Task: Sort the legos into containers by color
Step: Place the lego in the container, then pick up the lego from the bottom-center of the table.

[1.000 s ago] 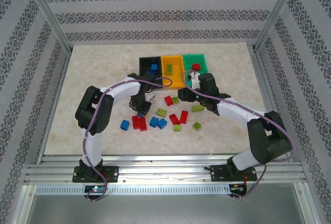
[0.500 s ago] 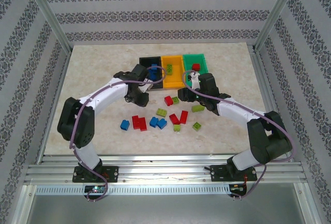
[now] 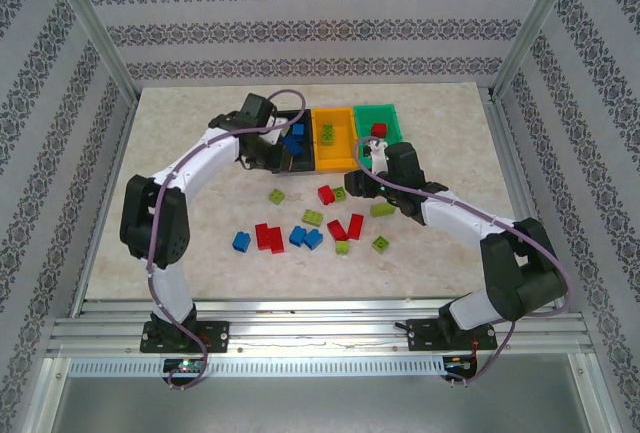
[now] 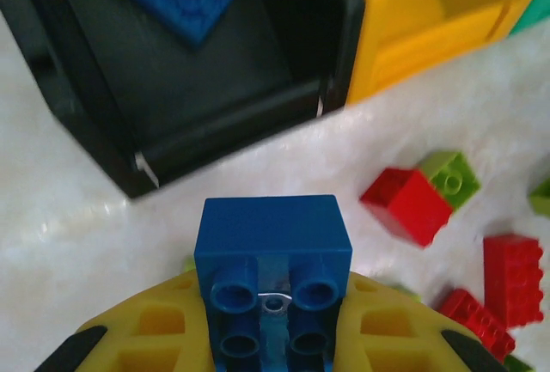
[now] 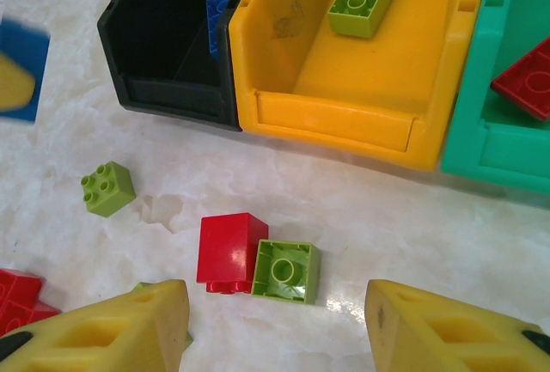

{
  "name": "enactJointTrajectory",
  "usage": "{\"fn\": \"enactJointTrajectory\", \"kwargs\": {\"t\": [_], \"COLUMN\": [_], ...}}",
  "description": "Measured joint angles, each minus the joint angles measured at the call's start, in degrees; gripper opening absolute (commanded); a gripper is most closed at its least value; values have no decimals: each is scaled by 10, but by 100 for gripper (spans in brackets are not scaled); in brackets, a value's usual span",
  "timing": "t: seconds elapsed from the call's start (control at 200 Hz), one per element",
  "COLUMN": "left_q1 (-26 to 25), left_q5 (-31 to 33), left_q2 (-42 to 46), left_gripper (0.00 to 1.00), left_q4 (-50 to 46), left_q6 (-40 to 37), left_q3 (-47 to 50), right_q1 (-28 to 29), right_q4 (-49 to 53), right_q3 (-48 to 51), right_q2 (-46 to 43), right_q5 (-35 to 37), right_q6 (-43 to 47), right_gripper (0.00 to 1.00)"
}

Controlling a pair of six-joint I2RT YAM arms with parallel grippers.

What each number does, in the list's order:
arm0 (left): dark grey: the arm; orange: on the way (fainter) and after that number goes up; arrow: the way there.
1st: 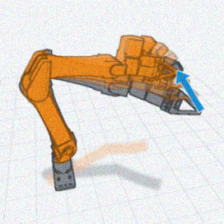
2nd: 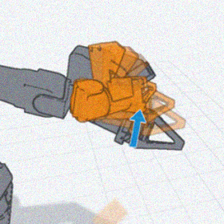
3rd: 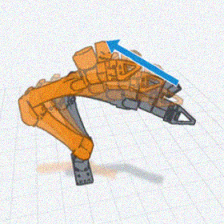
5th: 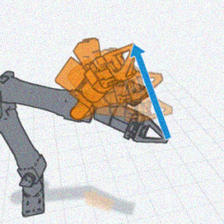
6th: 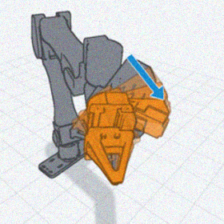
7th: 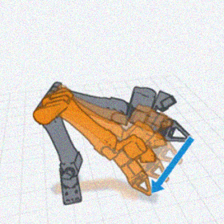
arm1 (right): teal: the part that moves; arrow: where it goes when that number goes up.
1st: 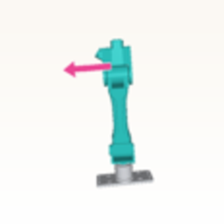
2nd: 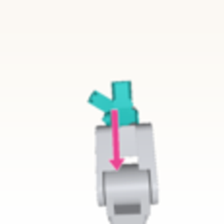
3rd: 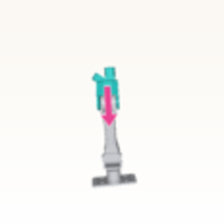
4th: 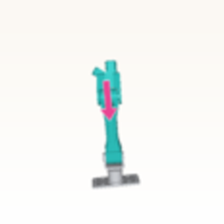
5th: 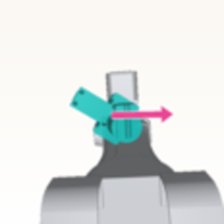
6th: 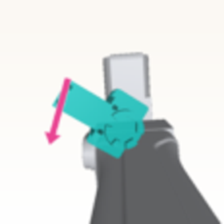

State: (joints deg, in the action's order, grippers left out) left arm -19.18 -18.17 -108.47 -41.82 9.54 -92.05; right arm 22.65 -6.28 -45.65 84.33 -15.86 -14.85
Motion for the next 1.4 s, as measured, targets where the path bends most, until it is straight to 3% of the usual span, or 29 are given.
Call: {"fn": "enactJointTrajectory", "kwargs": {"t": [0.18, 0.37, 0.45, 0.51, 0.724, 1.029, 1.399], "left_q1": [2, 2, 2, 2, 2, 2, 2], "left_q5": [32, 63, 67, 68, 69, 65, 64], "left_q2": [-104, -222, -240, -240, -238, -171, 61], "left_gripper": [0, 13, 29, 46, 57, 49, 41], "left_q4": [-41, -103, -123, -139, -155, -138, -10], "left_q6": [-1, 0, 2, 3, 7, -1, -3], "left_q3": [-196, -393, -415, -415, -405, -288, -27], "right_q1": [1, 1, 1, 1, 1, 5, 11], "right_q4": [0, 0, -2, -3, -6, -9, -12], "right_q3": [2, 6, 7, 7, 7, 7, 5], "right_q2": [-2, -13, -16, -17, -17, -10, 16], "right_q5": [0, 0, 0, 0, 0, 0, -16], "right_q6": [0, 0, 0, 0, 0, 0, -1], "right_gripper": [57, 57, 57, 57, 57, 57, 57]}}
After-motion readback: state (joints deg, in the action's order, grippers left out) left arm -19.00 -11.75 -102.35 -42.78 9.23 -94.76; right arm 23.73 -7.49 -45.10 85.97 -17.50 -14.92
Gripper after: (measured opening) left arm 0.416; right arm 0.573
